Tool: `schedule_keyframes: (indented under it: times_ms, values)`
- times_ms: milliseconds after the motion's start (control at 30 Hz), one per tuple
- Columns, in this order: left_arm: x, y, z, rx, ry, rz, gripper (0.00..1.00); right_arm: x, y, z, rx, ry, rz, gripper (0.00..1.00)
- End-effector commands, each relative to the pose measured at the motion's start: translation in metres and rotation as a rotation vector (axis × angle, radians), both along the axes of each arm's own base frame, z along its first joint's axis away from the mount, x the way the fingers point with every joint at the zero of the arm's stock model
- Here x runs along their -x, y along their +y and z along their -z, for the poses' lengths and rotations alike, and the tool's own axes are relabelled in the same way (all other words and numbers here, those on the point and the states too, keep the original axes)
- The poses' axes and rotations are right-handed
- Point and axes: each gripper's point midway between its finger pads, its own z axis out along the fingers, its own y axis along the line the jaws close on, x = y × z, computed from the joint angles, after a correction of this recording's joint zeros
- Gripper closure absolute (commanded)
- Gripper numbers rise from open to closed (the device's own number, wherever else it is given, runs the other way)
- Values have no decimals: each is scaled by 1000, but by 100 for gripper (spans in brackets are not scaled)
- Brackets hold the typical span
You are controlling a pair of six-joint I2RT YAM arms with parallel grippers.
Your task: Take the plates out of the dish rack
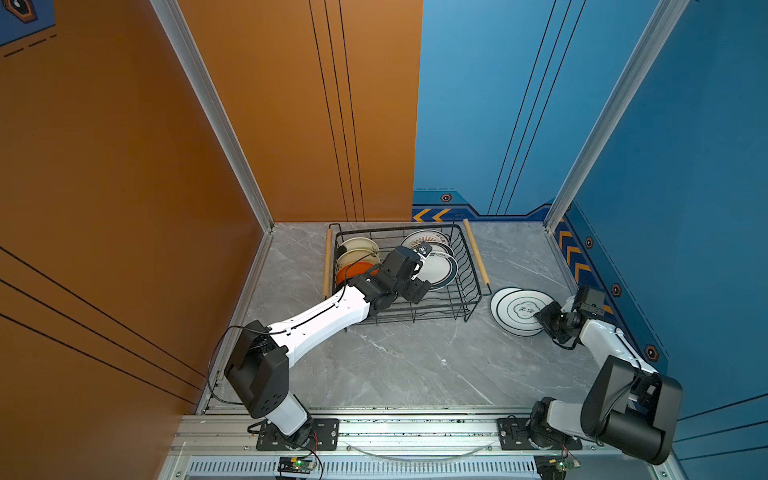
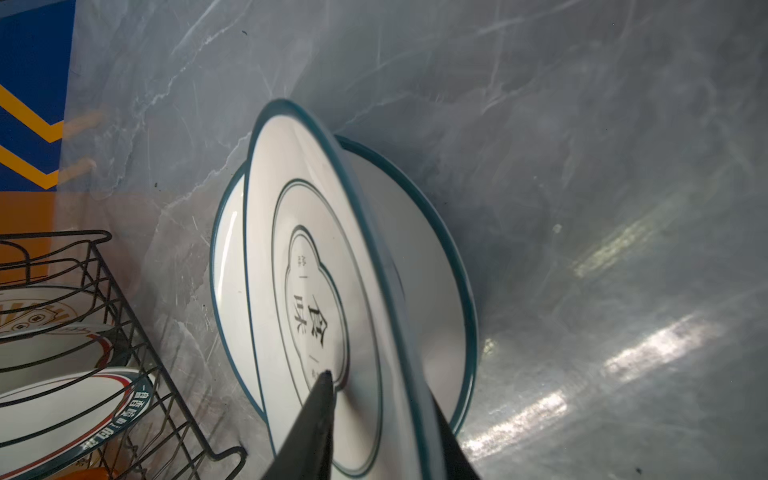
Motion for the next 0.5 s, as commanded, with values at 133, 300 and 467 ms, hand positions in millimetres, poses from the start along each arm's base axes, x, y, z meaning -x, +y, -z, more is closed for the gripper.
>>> schedule_keyframes:
  times_ms: [133, 300, 467]
  values:
    - [-2, 11, -9, -6, -44, -43, 2, 9, 4, 12, 2, 59, -11, 59]
    - [-1, 15, -10, -6, -50, -52, 2, 10, 4, 13, 22, 76, -25, 47]
    - [0, 19, -10, 1, -48, -63, 2, 11, 4, 13, 70, 103, -39, 39]
